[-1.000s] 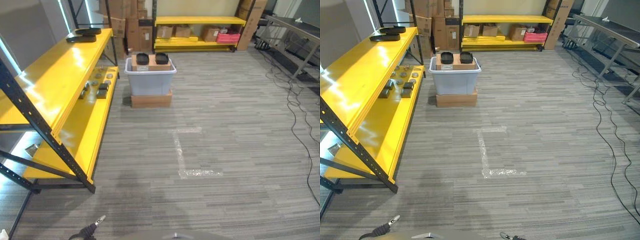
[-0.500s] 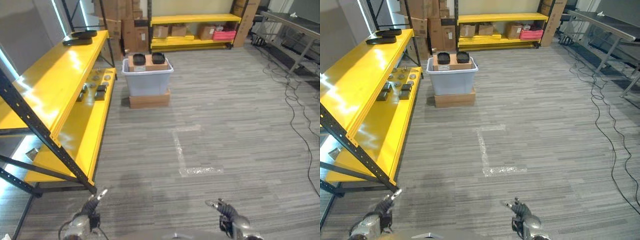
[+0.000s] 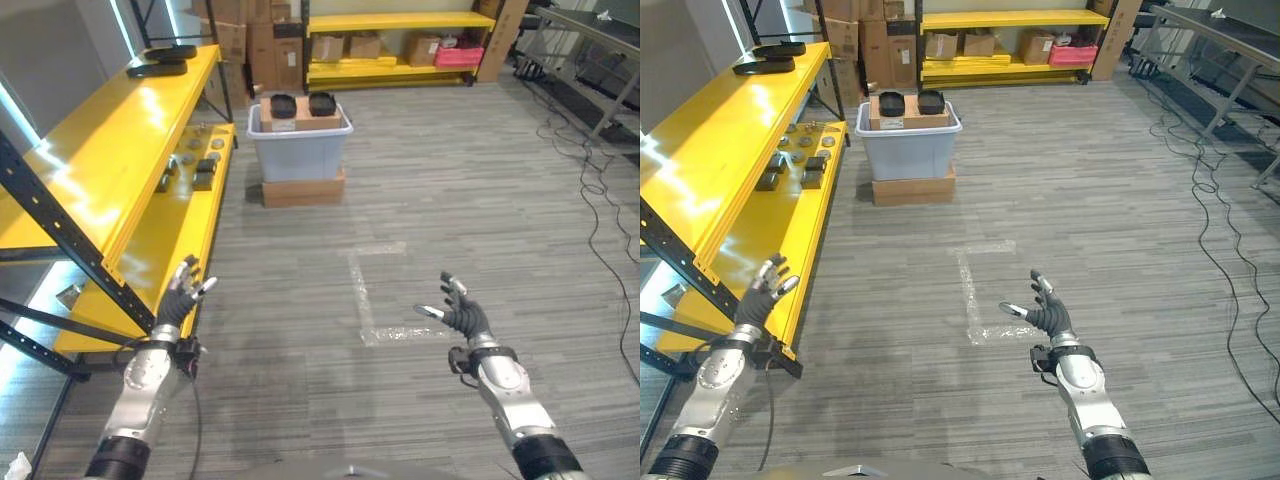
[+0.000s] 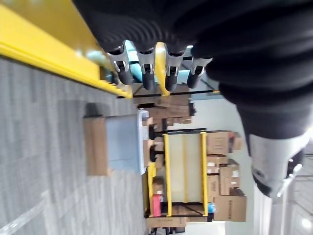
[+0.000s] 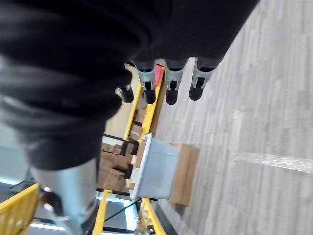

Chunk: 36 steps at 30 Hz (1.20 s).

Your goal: Move parts from the plastic box to the shelf.

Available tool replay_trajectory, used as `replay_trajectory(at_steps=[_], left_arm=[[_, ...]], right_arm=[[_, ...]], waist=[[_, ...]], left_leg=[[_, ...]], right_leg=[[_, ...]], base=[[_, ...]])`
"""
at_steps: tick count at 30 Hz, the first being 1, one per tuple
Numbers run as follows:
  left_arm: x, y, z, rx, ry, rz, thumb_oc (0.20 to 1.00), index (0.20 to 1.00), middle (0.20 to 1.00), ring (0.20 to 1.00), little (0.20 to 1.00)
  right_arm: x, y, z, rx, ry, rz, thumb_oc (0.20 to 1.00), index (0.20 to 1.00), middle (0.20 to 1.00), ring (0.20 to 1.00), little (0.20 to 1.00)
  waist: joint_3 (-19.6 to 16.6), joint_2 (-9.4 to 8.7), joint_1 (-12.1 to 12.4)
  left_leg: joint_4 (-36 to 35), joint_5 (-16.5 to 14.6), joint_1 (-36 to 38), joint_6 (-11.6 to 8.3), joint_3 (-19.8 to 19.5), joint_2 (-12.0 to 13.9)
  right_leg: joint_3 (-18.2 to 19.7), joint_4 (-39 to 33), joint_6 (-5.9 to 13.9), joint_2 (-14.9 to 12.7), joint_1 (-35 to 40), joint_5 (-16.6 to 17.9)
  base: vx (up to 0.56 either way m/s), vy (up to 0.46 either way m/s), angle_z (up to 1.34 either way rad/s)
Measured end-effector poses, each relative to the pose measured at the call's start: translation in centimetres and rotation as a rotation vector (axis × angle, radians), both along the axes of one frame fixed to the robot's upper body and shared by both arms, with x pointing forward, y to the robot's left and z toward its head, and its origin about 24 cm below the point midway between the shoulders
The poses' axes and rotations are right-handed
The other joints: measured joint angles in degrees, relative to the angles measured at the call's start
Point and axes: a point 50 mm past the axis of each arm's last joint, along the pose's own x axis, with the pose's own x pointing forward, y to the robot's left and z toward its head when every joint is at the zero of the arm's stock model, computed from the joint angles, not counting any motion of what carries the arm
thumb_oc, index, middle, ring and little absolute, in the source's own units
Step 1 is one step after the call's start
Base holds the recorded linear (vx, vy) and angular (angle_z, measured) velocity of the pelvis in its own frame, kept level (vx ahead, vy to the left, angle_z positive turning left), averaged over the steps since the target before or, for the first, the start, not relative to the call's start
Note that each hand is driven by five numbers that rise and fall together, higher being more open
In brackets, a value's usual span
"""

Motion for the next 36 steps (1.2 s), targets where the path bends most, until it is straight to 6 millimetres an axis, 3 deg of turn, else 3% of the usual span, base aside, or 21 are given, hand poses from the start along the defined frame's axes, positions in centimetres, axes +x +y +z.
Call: replay_trajectory(at_steps=[5,9,15,17,18,19,21,25,28,29,31,32,33,35,36], left_arm=[[0.1,-0.8,4.8,0.068,-0.223,-0.063,1.0,1.0,1.0,1.0,1.0],[0.2,-1.3,5.2,0.077,-0.246,-0.09,1.0,1.0,1.0,1.0,1.0],[0.7,-2.7,4.3,0.073,-0.207,-0.164,1.0,1.0,1.0,1.0,1.0],[1.1,-3.0,4.1,0.076,-0.194,-0.176,1.0,1.0,1.0,1.0,1.0],[1.8,-3.1,4.2,0.097,-0.188,-0.19,1.0,1.0,1.0,1.0,1.0],[2.1,-3.0,4.3,0.12,-0.185,-0.191,1.0,1.0,1.0,1.0,1.0],[2.3,-3.0,4.3,0.124,-0.181,-0.186,1.0,1.0,1.0,1.0,1.0],[2.3,-2.2,4.6,0.14,-0.186,-0.164,1.0,1.0,1.0,1.0,1.0],[2.4,-1.4,4.7,0.142,-0.188,-0.127,1.0,1.0,1.0,1.0,1.0],[2.6,-1.6,4.4,0.138,-0.173,-0.129,1.0,1.0,1.0,1.0,1.0],[2.5,-1.9,4.2,0.152,-0.164,-0.143,1.0,1.0,1.0,1.0,1.0],[2.4,-2.0,4.1,0.157,-0.166,-0.146,1.0,1.0,1.0,1.0,1.0],[2.3,-2.4,3.7,0.15,-0.156,-0.15,1.0,1.0,1.0,1.0,1.0],[2.0,-2.4,3.6,0.144,-0.153,-0.149,1.0,1.0,1.0,1.0,1.0],[1.9,-2.3,4.1,0.149,-0.172,-0.151,1.0,1.0,1.0,1.0,1.0]], right_arm=[[-0.5,0.3,3.5,-0.004,-0.169,0.023,1.0,1.0,1.0,1.0,1.0],[-0.6,0.5,3.4,0.022,-0.181,0.011,1.0,1.0,1.0,1.0,1.0],[0.7,1.2,4.5,-0.015,-0.229,0.044,1.0,1.0,1.0,1.0,1.0],[1.1,1.4,4.8,-0.026,-0.24,0.053,1.0,1.0,1.0,1.0,1.0],[1.8,1.8,5.4,-0.047,-0.26,0.073,1.0,1.0,1.0,1.0,1.0],[2.1,2.2,5.4,-0.056,-0.26,0.092,1.0,1.0,1.0,1.0,1.0],[2.1,2.8,5.1,-0.054,-0.244,0.118,1.0,1.0,1.0,1.0,1.0],[2.1,3.6,4.8,-0.04,-0.231,0.157,1.0,1.0,1.0,1.0,1.0],[2.8,4.3,4.7,-0.037,-0.228,0.183,1.0,1.0,1.0,1.0,1.0],[2.8,4.5,4.5,-0.033,-0.217,0.188,1.0,1.0,1.0,1.0,1.0],[2.4,4.6,4.1,-0.03,-0.204,0.192,1.0,1.0,1.0,1.0,1.0],[2.1,4.6,3.7,-0.029,-0.189,0.192,1.0,1.0,1.0,1.0,1.0],[1.7,4.3,2.9,-0.028,-0.15,0.191,1.0,1.0,1.0,1.0,1.0],[1.6,4.3,2.4,-0.036,-0.12,0.219,1.0,1.0,1.0,1.0,1.0],[1.5,4.4,2.2,-0.036,-0.096,0.25,1.0,1.0,1.0,1.0,1.0]], waist=[[0.18,-0.18,-0.03],[0.35,-0.37,-0.01],[3.78,-0.32,-0.05],[5.13,0.29,-0.42],[7.67,0.88,-1.11],[8.57,0.33,-1.37],[8.76,-0.52,-0.74],[8.56,-1.23,0.84],[8.57,-1.64,-0.13],[8.05,-2.56,-0.86],[7.6,-3.49,-1.67],[7.14,-4.14,-2.11],[6.83,-3.61,-2.09],[6.43,-2.71,-1.64],[6.9,-4.71,-0.44]], left_leg=[[-0.29,0.02,-0.94,0.0,0.05,-0.07],[-0.28,0.05,-2.44,0.06,0.02,-0.14],[0.04,1.02,-5.82,0.79,0.05,-0.6],[0.07,1.26,-6.2,1.37,0.08,-0.33],[0.33,1.72,-6.33,1.82,0.17,0.18],[0.89,1.58,-6.63,2.0,0.38,-0.05],[1.77,-0.08,-6.92,2.07,0.78,-0.35],[0.79,0.26,-6.25,1.29,2.94,-0.27],[0.08,-0.67,-5.93,0.32,4.16,1.76],[0.06,-1.54,-4.89,-1.19,4.5,2.2],[0.06,-2.37,-2.78,-2.79,3.68,2.72],[0.09,-3.14,-1.45,-3.92,3.14,3.2],[3.25,-4.82,-0.69,-5.42,2.83,5.87],[10.79,-6.71,-2.62,-6.49,1.74,8.88],[34.75,-5.06,-14.2,-7.01,-2.79,10.35]], right_leg=[[0.08,0.01,0.36,-0.07,-0.93,-0.19],[0.11,0.07,0.42,-0.09,-2.65,0.06],[0.35,3.04,1.0,-0.52,-7.16,0.45],[0.41,10.06,2.8,-0.59,-10.93,-1.28],[0.53,21.0,5.93,-1.12,-16.36,-3.94],[0.36,25.57,6.27,-2.37,-18.56,-6.07],[-0.28,27.86,6.2,-5.73,-19.76,-8.0],[-2.02,21.35,6.39,-10.3,-19.29,-7.4],[-2.6,11.76,6.92,-9.3,-21.45,-2.23],[-3.15,8.81,6.9,-9.39,-22.08,0.87],[-3.2,6.2,6.73,-9.33,-20.52,3.16],[-3.55,5.89,5.74,-9.4,-19.09,6.22],[-4.11,6.47,3.55,-7.0,-17.31,7.3],[-5.14,5.58,1.18,-3.55,-15.11,5.25],[-5.81,6.41,-2.32,-2.06,-14.03,2.9]], base=[[0.0,0.019,0.0],[0.01,0.077,-0.01],[-0.04,0.127,-0.03],[-0.05,0.106,0.01],[0.02,0.011,0.13],[0.17,-0.025,0.11],[0.23,-0.05,-0.09],[0.22,-0.135,-0.38],[0.32,-0.209,-0.35],[0.32,-0.239,-0.03],[0.31,-0.263,0.16],[0.33,-0.361,0.27],[0.33,-0.38,0.12],[0.38,-0.45,-0.03],[0.29,-0.353,-0.25]])
